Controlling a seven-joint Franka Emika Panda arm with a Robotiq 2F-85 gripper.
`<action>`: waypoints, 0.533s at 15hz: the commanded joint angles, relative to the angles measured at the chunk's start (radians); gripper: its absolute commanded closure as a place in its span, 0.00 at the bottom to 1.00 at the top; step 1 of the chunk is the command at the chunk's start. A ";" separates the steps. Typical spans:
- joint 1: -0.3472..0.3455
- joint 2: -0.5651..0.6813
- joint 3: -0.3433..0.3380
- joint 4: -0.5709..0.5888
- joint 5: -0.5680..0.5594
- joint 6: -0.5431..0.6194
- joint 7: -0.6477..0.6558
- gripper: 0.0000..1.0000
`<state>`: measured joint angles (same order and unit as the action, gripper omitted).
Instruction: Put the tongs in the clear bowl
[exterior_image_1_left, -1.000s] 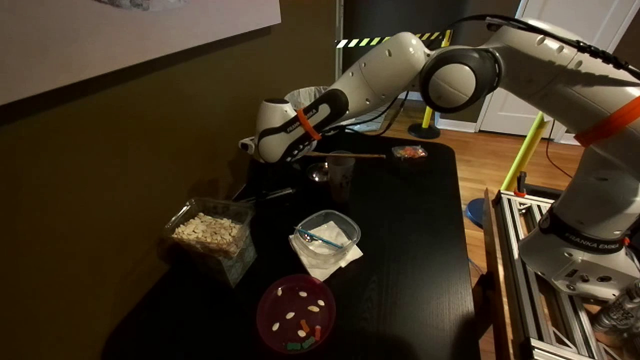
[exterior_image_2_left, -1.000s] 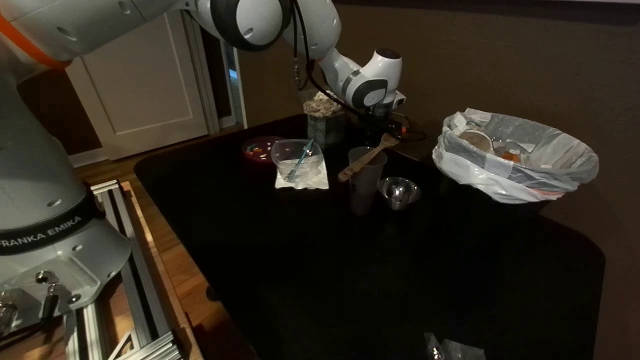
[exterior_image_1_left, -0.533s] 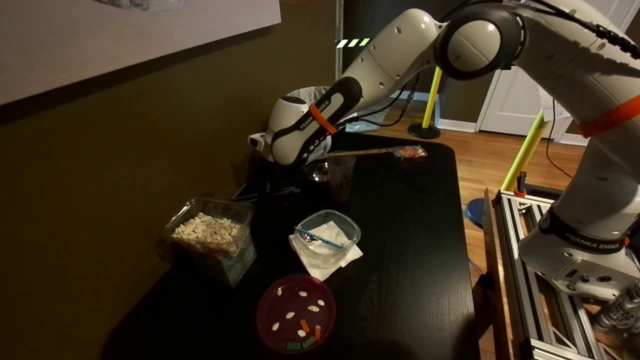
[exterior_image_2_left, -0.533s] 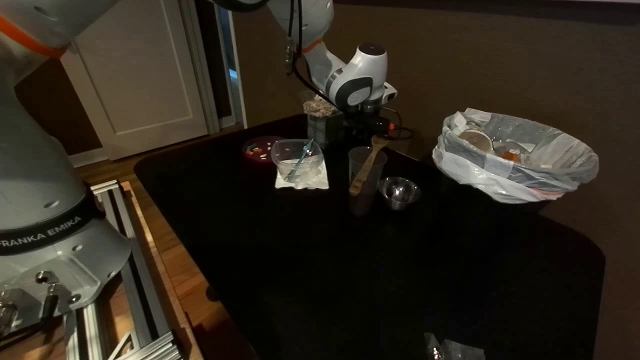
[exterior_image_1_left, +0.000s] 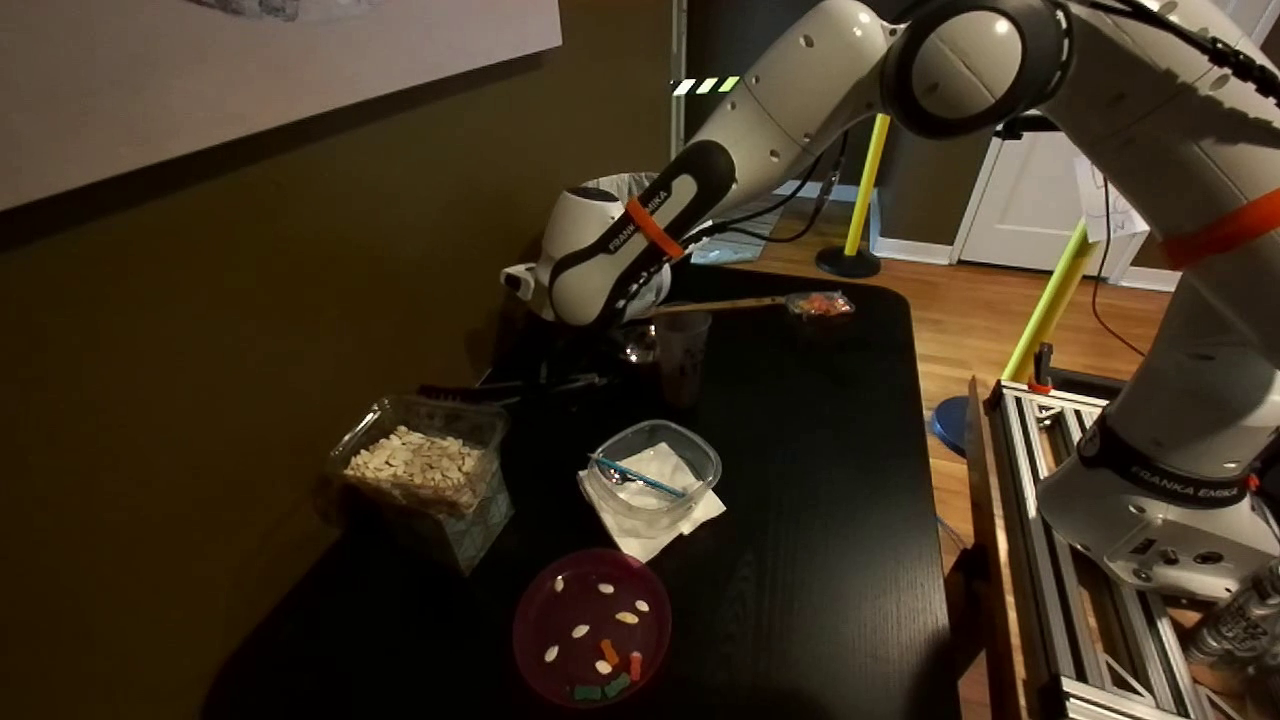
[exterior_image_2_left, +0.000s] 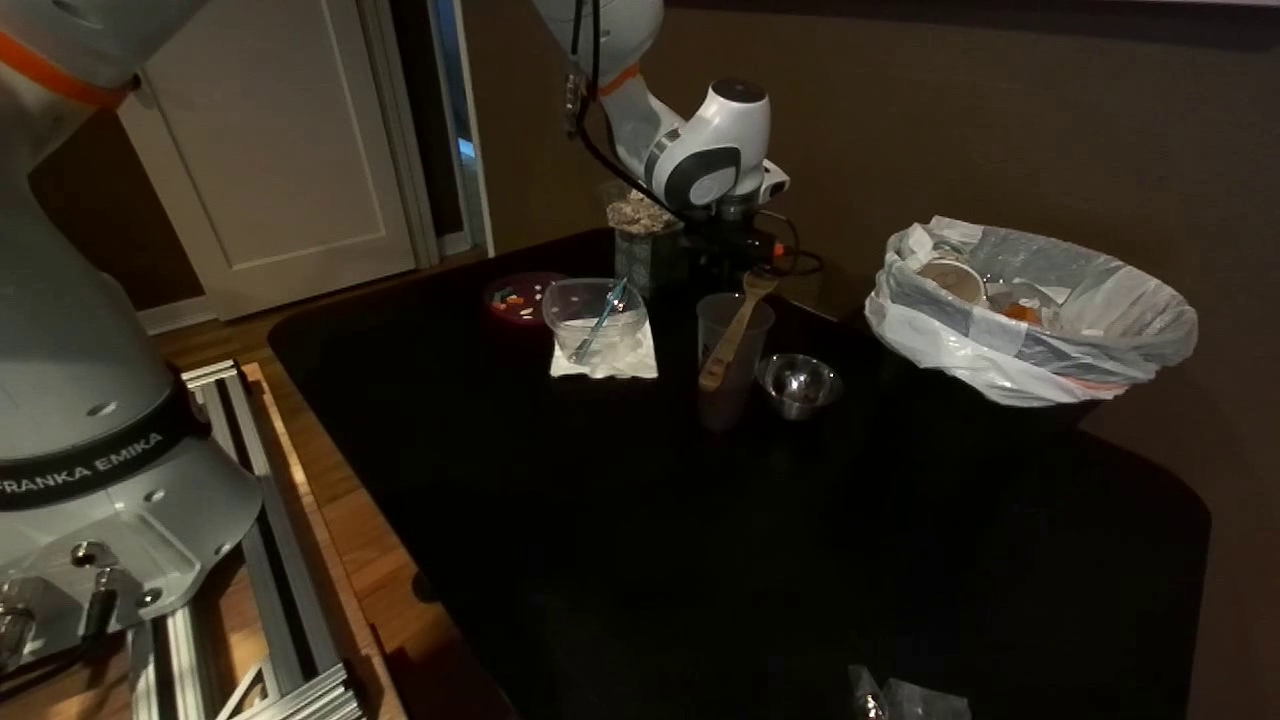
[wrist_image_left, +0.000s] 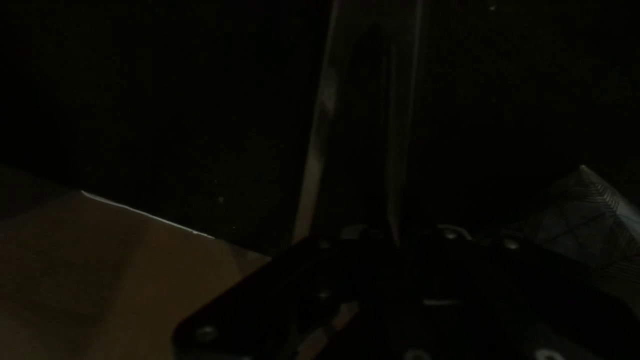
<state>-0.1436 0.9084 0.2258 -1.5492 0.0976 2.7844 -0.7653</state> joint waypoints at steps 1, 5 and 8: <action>-0.026 -0.021 0.044 -0.033 -0.024 0.033 0.009 0.97; -0.024 -0.075 0.058 -0.115 -0.024 0.095 0.029 0.97; -0.010 -0.124 0.049 -0.187 -0.032 0.198 0.074 0.97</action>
<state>-0.1527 0.8512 0.2698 -1.6465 0.0927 2.8804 -0.7525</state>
